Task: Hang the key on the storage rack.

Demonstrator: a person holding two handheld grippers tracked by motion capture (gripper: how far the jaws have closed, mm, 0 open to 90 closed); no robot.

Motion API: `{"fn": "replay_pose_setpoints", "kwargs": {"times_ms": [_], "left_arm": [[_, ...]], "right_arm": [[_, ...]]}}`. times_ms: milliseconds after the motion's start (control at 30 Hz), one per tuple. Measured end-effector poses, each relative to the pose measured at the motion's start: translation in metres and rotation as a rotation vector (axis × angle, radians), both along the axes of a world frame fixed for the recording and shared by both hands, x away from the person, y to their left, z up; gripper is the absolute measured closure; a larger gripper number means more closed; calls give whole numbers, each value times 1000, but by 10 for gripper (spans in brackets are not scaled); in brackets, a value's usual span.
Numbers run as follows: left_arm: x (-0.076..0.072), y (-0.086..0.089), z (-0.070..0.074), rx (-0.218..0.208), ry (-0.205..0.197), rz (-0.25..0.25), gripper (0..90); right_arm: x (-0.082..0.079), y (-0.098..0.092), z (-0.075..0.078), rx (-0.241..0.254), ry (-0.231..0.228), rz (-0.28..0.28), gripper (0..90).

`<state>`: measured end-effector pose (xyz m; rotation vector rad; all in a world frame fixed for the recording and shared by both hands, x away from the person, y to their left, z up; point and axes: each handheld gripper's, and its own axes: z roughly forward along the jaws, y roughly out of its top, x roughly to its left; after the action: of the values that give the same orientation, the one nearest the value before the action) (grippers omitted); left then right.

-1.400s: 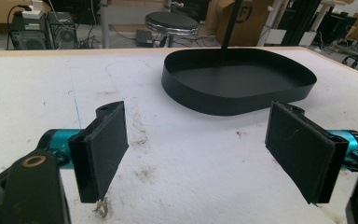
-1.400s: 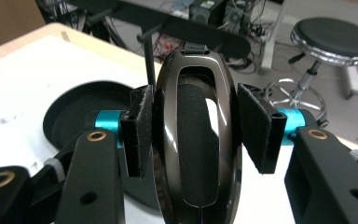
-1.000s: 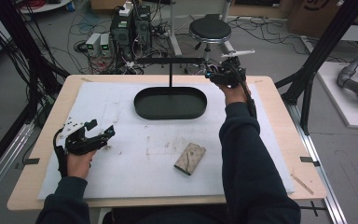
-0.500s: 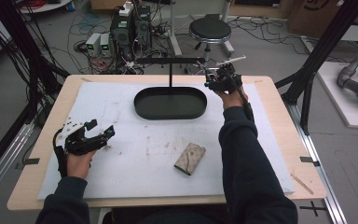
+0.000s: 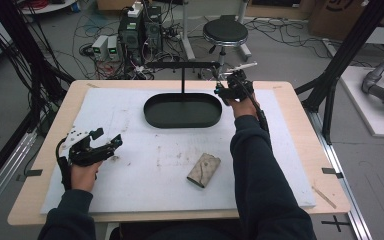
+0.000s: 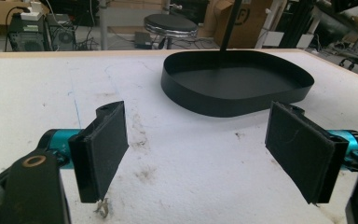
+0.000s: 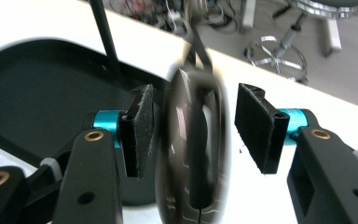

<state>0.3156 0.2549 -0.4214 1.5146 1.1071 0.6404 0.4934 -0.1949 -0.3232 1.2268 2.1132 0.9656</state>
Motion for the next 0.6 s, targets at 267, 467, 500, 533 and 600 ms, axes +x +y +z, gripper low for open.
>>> {"fn": "replay_pose_setpoints", "kwargs": {"times_ms": [267,467,500,533,600], "left_arm": [[-1,0,1,2,-4,2,208],[-1,0,1,1,-4,2,208],[-1,0,1,1,-4,1,208],[-1,0,0,1,-2,1,208],[-1,0,0,-1,-3,-1,208]], "right_arm": [[-12,-13,15,17,-43,16,402],[-26,-36,14,38,-58,36,361],[-28,-41,12,41,-57,40,346],[-31,-46,10,35,-54,34,319],[-38,-56,8,18,-51,25,295]]}}
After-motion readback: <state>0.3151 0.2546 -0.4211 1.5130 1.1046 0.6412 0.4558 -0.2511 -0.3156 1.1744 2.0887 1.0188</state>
